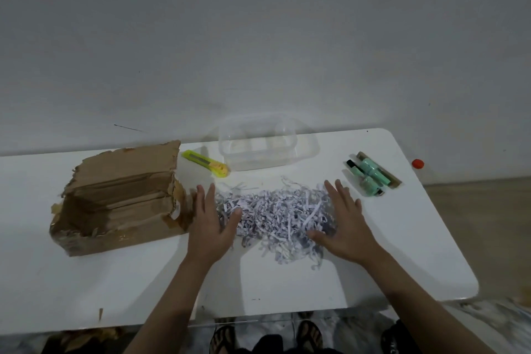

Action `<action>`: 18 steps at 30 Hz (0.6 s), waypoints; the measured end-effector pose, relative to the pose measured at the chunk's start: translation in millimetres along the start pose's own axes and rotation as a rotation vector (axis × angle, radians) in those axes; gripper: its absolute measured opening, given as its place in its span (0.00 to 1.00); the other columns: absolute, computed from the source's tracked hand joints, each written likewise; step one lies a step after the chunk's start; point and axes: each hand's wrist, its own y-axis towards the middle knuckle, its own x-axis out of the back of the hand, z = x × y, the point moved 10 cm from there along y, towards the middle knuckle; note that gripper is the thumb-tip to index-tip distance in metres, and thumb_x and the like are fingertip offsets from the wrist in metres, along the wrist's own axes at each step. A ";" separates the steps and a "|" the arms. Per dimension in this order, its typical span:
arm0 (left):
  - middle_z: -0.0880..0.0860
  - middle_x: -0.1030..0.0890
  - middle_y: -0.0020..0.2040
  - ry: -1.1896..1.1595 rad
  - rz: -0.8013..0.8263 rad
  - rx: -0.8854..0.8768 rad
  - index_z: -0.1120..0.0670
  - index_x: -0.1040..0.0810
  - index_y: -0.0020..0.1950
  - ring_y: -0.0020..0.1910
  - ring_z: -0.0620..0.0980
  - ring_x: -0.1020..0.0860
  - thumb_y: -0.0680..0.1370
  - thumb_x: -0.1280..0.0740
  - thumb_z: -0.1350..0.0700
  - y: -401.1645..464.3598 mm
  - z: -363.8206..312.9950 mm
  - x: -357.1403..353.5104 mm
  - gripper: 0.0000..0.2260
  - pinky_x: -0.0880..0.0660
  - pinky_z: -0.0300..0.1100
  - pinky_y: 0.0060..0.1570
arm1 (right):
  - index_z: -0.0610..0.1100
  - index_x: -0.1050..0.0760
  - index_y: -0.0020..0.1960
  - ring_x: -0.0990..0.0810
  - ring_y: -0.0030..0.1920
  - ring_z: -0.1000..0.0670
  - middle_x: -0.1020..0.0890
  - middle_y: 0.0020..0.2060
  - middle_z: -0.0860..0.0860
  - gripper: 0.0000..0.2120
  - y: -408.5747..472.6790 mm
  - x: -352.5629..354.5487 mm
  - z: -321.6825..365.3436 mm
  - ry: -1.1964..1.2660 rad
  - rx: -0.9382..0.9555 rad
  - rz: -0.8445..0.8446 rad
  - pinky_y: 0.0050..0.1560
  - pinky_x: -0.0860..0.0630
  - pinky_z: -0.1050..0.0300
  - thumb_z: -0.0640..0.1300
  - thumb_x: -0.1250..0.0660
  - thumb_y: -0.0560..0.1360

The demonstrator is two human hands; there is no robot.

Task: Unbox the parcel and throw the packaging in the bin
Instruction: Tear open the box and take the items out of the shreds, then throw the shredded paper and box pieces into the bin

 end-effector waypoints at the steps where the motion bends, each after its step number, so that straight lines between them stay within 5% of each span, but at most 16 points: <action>1: 0.52 0.56 0.79 -0.009 0.036 0.020 0.50 0.52 0.78 0.73 0.40 0.59 0.67 0.52 0.23 5.4 2.8 -5.1 0.47 0.47 0.49 0.70 | 0.58 0.59 0.75 0.60 0.77 0.46 0.57 0.78 0.50 0.54 4.8 -3.0 4.6 0.008 -0.003 0.006 0.74 0.60 0.37 0.82 0.48 0.58; 7: 0.48 0.47 0.78 0.129 0.153 -0.041 0.48 0.48 0.77 0.77 0.47 0.53 0.72 0.54 0.29 25.8 -5.0 -33.6 0.39 0.61 0.57 0.72 | 0.59 0.55 0.76 0.58 0.77 0.47 0.54 0.78 0.52 0.50 23.2 -23.4 36.1 0.071 0.036 0.034 0.73 0.60 0.39 0.80 0.48 0.60; 13: 0.51 0.32 0.72 0.036 0.085 -0.086 0.53 0.30 0.70 0.73 0.50 0.39 0.74 0.55 0.33 29.6 -25.4 -40.2 0.35 0.50 0.57 0.72 | 0.54 0.46 0.75 0.51 0.77 0.47 0.43 0.76 0.50 0.43 23.1 -41.5 60.1 0.087 0.068 -0.011 0.74 0.55 0.41 0.76 0.50 0.67; 18: 0.49 0.23 0.59 -0.176 0.122 -0.121 0.52 0.27 0.61 0.61 0.48 0.28 0.80 0.52 0.42 8.9 -42.4 -59.9 0.21 0.34 0.55 0.65 | 0.47 0.39 0.73 0.44 0.76 0.47 0.35 0.73 0.48 0.40 23.6 -47.1 66.2 0.123 0.014 -0.087 0.74 0.50 0.42 0.72 0.54 0.71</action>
